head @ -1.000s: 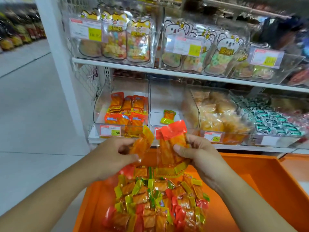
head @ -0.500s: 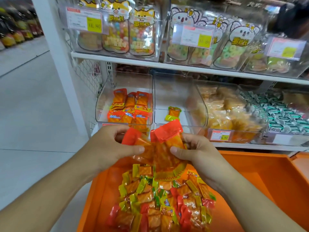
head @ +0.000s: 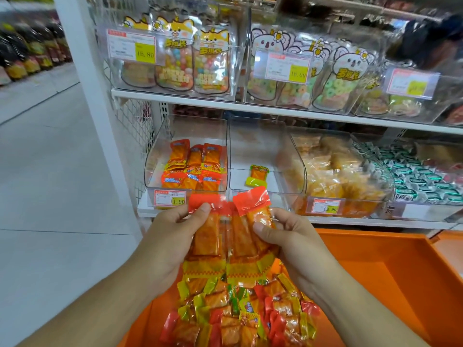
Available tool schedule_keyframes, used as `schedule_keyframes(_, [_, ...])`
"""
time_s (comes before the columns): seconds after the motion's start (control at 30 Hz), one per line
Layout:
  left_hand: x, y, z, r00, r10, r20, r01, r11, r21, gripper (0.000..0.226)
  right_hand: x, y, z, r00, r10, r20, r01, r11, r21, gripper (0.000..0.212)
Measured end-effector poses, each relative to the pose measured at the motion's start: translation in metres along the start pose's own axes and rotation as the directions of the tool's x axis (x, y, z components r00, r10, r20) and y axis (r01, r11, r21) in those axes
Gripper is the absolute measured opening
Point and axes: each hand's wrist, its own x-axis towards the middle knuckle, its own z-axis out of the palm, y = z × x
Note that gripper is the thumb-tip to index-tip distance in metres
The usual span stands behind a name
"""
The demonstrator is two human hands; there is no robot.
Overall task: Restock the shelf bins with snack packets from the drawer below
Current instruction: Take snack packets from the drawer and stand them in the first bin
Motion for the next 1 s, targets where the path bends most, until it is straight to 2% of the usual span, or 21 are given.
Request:
schedule_keyframes(0.13, [0.000,0.002,0.001,0.998,-0.024,-0.064,0.025,1.000,0.012,0.026,0.001,-0.001,-0.001,1.000,-0.002,-0.002,0.002,1.000,0.017,0.023])
schedule_keyframes(0.23, [-0.003,0.003,0.007,0.993,-0.093,0.075,0.099,0.993,-0.070,0.029,0.001,0.006,0.006,1.000,-0.003,-0.015,0.004,1.000,0.010,0.027])
schedule_keyframes(0.27, [-0.006,0.003,0.009,0.986,-0.090,0.142,0.099,0.994,-0.056,0.027,0.002,0.009,0.010,0.999,-0.008,-0.031,0.009,1.000,0.022,0.023])
schedule_keyframes(0.33, [-0.008,-0.001,0.010,0.971,-0.035,0.237,0.016,0.997,0.082,0.022,0.002,0.015,0.016,0.997,-0.020,-0.069,0.023,0.999,0.045,0.019])
schedule_keyframes(0.43, [-0.007,-0.008,0.009,0.973,-0.012,0.230,-0.040,0.975,0.218,0.035,0.002,0.020,0.021,0.995,-0.036,-0.091,0.041,0.998,0.055,0.017])
schedule_keyframes(0.53, [-0.005,-0.009,0.009,0.978,-0.016,0.207,-0.028,0.978,0.208,0.032,0.000,0.018,0.025,0.994,0.003,-0.112,0.005,0.998,0.066,0.014])
schedule_keyframes(0.6, [-0.004,-0.008,0.008,0.983,-0.021,0.184,-0.010,0.985,0.171,0.027,0.000,0.014,0.025,0.991,0.030,-0.128,-0.022,0.998,0.063,0.020])
schedule_keyframes(0.7, [-0.003,-0.008,0.006,0.983,-0.030,0.179,0.004,0.990,0.143,0.024,0.002,0.012,0.024,0.988,0.016,-0.156,-0.019,1.000,-0.017,0.025])
schedule_keyframes(0.77, [-0.004,-0.009,0.008,0.984,-0.019,0.176,-0.010,0.987,0.163,0.029,0.001,0.014,0.026,0.987,0.001,-0.159,-0.012,0.998,-0.063,0.029])
schedule_keyframes(0.9, [-0.011,-0.013,0.016,0.977,0.024,0.212,-0.072,0.972,0.224,0.025,-0.004,0.019,0.031,0.982,-0.015,-0.189,-0.020,0.983,-0.181,0.033])
schedule_keyframes(1.0, [-0.013,-0.015,0.017,0.970,0.017,0.243,-0.087,0.956,0.279,0.036,-0.003,0.022,0.032,0.982,-0.017,-0.190,-0.033,0.965,-0.260,0.038])
